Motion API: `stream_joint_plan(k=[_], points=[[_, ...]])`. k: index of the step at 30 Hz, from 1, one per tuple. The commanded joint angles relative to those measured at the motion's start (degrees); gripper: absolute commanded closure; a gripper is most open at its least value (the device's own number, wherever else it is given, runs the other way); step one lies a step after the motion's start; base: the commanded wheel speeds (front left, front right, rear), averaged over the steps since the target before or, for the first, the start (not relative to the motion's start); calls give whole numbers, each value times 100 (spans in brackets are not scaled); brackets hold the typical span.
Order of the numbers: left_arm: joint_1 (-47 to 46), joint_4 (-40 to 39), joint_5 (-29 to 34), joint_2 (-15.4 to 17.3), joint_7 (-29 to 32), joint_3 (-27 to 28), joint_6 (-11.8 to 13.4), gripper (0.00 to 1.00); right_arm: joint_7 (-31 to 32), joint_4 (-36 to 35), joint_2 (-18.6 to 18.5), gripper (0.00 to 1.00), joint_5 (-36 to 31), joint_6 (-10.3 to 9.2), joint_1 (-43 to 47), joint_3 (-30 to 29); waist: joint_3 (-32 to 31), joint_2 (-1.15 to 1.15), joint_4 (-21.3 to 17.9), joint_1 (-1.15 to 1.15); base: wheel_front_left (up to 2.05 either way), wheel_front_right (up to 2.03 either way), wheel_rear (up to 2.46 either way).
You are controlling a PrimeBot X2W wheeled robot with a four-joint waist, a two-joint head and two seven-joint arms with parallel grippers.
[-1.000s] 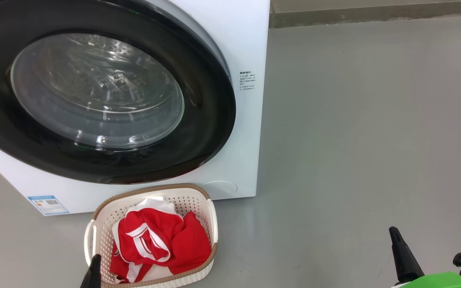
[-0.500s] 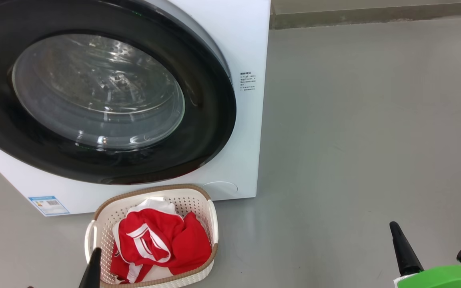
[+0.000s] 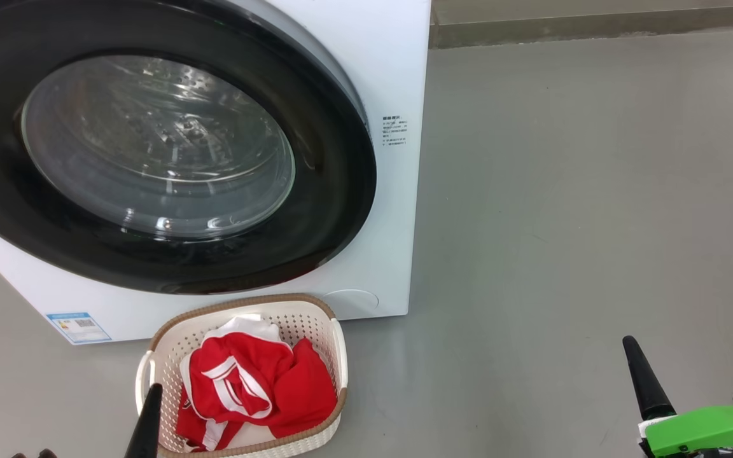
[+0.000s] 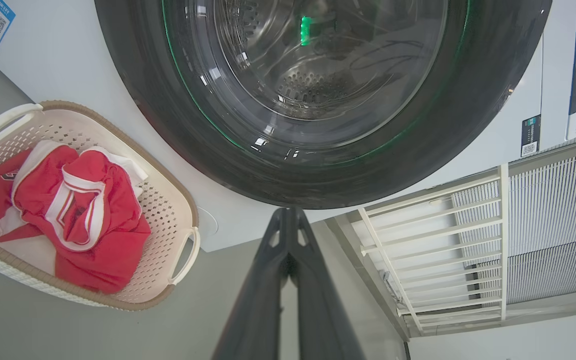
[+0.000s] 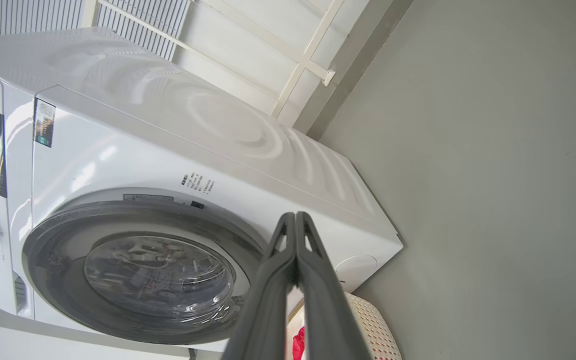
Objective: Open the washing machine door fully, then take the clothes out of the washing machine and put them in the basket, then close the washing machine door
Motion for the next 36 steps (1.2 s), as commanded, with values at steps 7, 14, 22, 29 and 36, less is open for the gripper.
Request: stream_joint_plan(k=[7,14,22,29,36], points=[[-344,-88,-487,10,138,194,-30,100,133,-133,-97,100,529,-4,-362,22,-11,0,4,0,0,0,0],[-424,-72,-882,-14,255,225,-32,100,253,-130,-104,100,946,-4,-455,-1,-21,0,8,0,0,0,0],[-515,-54,-1331,-42,387,261,-35,100,390,-126,-112,100,1418,-5,-562,-28,-32,0,13,0,0,0,0],[-584,-40,-1669,-62,487,288,-36,100,494,-124,-116,100,1774,-5,-642,-50,-41,0,17,0,0,0,0],[-664,-24,-2064,-86,604,319,-39,100,616,-121,-122,100,2188,-5,-735,-75,-51,0,21,0,0,0,0]])
